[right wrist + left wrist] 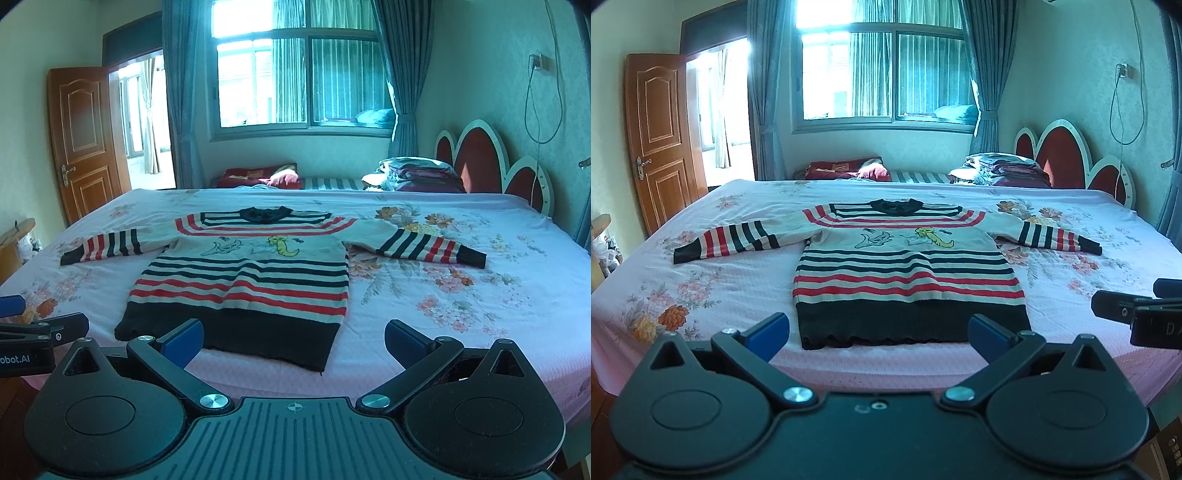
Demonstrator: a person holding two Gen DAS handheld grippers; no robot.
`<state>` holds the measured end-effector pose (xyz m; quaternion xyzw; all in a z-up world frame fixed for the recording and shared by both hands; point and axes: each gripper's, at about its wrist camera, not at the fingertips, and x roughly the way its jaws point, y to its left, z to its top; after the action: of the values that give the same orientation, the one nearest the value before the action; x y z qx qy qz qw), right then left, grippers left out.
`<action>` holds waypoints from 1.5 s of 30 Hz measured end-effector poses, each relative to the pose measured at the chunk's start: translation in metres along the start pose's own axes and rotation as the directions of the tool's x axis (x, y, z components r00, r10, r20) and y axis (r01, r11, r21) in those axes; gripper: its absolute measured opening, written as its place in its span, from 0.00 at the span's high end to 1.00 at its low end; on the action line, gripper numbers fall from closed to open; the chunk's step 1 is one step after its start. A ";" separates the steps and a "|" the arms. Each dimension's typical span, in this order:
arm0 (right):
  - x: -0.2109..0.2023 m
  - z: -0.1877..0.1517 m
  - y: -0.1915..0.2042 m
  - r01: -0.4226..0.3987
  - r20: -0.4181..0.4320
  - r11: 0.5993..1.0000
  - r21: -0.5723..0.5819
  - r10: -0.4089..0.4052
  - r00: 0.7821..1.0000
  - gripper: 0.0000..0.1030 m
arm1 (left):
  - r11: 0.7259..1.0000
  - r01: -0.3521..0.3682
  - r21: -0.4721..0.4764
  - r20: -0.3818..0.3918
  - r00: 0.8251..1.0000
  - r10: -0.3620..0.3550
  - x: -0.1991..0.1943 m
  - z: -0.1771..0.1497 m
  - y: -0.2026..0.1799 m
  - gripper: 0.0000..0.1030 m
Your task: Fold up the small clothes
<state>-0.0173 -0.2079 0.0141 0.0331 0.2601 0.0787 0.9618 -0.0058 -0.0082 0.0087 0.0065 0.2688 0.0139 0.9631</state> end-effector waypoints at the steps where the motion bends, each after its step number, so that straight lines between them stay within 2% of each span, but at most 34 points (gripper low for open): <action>1: 0.000 0.000 0.001 0.001 0.000 1.000 0.000 -0.001 1.000 0.00 | 1.000 0.000 -0.001 0.000 1.000 0.000 0.000 0.000 0.000 0.00; 31: 0.004 0.003 -0.004 -0.002 -0.002 1.000 0.000 0.002 1.000 0.00 | 1.000 -0.017 0.003 -0.005 1.000 0.017 0.000 0.001 -0.005 0.00; 38: 0.020 0.011 -0.006 0.002 -0.002 1.000 0.009 -0.002 1.000 0.00 | 1.000 -0.015 0.006 -0.012 1.000 0.015 0.017 0.008 -0.004 0.00; 45: 0.050 0.024 -0.008 0.017 -0.009 1.000 0.013 -0.017 1.000 0.00 | 1.000 0.005 0.010 -0.017 1.000 -0.005 0.053 0.024 -0.001 0.00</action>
<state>0.0389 -0.2079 0.0096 0.0370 0.2650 0.0688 0.9611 0.0517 -0.0075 0.0018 0.0106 0.2769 0.0102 0.9608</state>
